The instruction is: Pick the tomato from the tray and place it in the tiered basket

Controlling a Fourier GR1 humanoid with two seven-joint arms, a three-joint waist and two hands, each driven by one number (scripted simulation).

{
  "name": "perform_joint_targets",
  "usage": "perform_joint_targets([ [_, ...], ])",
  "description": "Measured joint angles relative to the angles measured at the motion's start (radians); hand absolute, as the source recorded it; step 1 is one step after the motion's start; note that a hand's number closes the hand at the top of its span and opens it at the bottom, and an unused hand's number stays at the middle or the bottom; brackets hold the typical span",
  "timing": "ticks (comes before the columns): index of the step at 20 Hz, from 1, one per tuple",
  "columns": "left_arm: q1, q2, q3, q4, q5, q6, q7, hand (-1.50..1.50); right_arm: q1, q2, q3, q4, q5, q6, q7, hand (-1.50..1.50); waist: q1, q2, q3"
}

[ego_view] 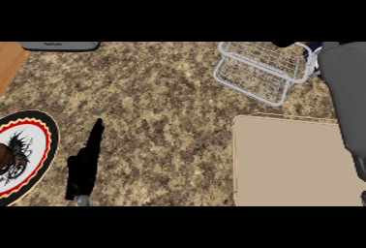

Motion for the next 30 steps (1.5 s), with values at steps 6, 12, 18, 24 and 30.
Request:
perform_joint_targets([
  [6,0.009,0.013,0.011,-0.013,0.01,-0.021,0.01,0.0,-0.012,0.068,-0.117,0.082,-0.115,-0.093,-0.082,-1.5,-0.001,0.001,0.0],
  [12,0.005,0.007,0.017,-0.005,0.007,-0.021,0.012,0.0,-0.032,0.091,-0.214,0.072,-0.21,-0.186,-0.163,-1.5,-0.009,-0.003,0.001],
  [18,0.028,0.007,0.026,-0.016,0.007,-0.019,0.002,0.0,-0.008,0.01,-0.295,0.0,-0.209,-0.313,-0.185,-1.5,-0.022,-0.007,-0.001],
  [24,0.046,0.008,0.037,-0.022,0.008,-0.016,0.002,0.0,0.087,-0.131,-0.392,-0.121,-0.237,-0.306,-0.092,-1.5,-0.046,-0.015,-0.001],
  [30,0.064,0.008,0.055,-0.024,0.017,-0.015,-0.011,0.0,0.294,-0.264,-0.552,-0.29,-0.386,-0.155,-0.051,-1.5,-0.067,-0.02,0.0],
])
